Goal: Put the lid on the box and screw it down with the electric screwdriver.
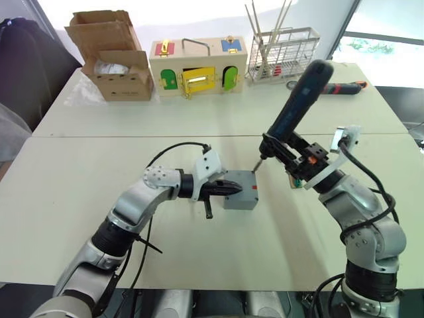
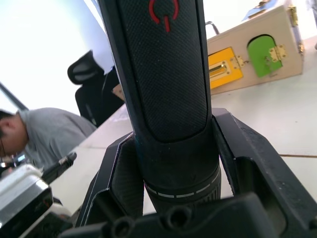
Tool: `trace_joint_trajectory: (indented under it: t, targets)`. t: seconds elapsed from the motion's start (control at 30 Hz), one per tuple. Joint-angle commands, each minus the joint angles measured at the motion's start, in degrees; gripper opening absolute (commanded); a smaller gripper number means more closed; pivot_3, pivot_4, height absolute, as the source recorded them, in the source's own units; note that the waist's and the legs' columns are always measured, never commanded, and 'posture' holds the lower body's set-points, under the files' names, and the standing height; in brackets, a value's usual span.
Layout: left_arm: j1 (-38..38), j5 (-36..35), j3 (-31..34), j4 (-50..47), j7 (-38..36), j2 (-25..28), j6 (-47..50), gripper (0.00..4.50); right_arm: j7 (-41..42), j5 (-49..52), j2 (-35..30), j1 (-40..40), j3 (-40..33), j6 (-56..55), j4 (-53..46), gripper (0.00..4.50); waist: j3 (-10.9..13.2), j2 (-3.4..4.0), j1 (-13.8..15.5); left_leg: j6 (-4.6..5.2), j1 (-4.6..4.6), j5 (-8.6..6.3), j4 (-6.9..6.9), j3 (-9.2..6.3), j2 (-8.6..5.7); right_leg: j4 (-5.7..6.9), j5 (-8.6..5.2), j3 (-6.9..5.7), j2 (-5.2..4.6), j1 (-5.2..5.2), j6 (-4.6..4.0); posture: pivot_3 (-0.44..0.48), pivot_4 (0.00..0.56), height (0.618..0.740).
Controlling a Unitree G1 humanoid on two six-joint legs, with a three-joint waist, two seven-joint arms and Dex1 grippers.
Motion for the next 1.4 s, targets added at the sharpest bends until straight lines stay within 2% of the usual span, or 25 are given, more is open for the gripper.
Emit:
trace_joint_trajectory:
  t: [0.03,0.2,0.4,0.57,0.73,0.83,1.4]
  targets:
    - [0.72,0.62,-0.01,-0.50,0.41,-0.25,0.51,0.00,1.06,-2.12,-1.43,0.11,3.33,-2.59,0.34,1.80,-0.01,-0.01,0.02,0.00,0.05,0.00,-0.01,-0.01,0.00,0.00,0.00,-0.01,0.01,0.06,0.00,0.000,0.150,0.731]
    - [0.80,1.11,-0.03,0.05,0.73,-0.53,0.08,0.00,0.86,-3.67,-1.09,0.81,6.21,-5.42,2.39,1.80,-0.15,-0.13,0.01,0.00,0.11,0.00,-0.01,-0.01,0.02,-0.01,0.00,0.00,0.02,0.13,0.00,0.000,0.150,0.731]
    - [1.13,1.82,-0.06,0.26,0.99,-0.91,-0.21,0.00,-1.73,-6.72,-0.67,0.91,5.55,-10.25,7.19,1.80,-0.42,-0.33,0.13,0.00,0.18,0.00,-0.02,-0.03,0.05,-0.05,0.00,0.00,0.06,0.23,0.00,0.000,0.150,0.731]
    - [1.63,2.19,-0.06,0.43,1.18,-1.06,-0.14,0.00,1.37,-6.18,-2.51,3.49,8.97,-11.06,4.45,1.80,-0.67,-0.45,0.21,0.02,0.27,-0.01,-0.02,-0.10,0.04,-0.11,0.00,-0.02,0.06,0.41,0.00,0.000,0.150,0.731]
    - [1.85,2.58,0.10,1.35,1.43,-1.40,-0.39,0.00,1.87,-7.16,-1.95,4.85,12.63,-11.93,3.02,1.80,-0.73,-0.50,0.12,0.16,0.95,-0.12,-0.22,-0.10,0.07,-0.28,-0.04,-0.04,0.09,1.04,0.00,0.000,0.150,0.731]
    - [1.91,2.72,0.02,1.74,1.63,-1.78,-0.38,0.00,2.46,-8.55,-1.36,5.43,15.16,-12.67,3.77,1.80,-0.86,-0.53,0.08,0.48,1.06,-0.31,-0.26,-0.09,0.10,-0.29,-0.05,-0.03,0.13,1.12,0.01,0.000,0.150,0.731]
    - [2.77,3.41,-0.13,1.51,2.23,-2.15,-0.61,0.00,3.73,-10.12,-1.13,6.28,16.48,-13.49,7.47,1.80,-1.55,-0.67,-0.02,0.47,1.13,-0.37,-0.27,-0.11,0.16,-0.32,-0.08,0.01,0.23,1.12,-0.05,0.000,0.150,0.731]
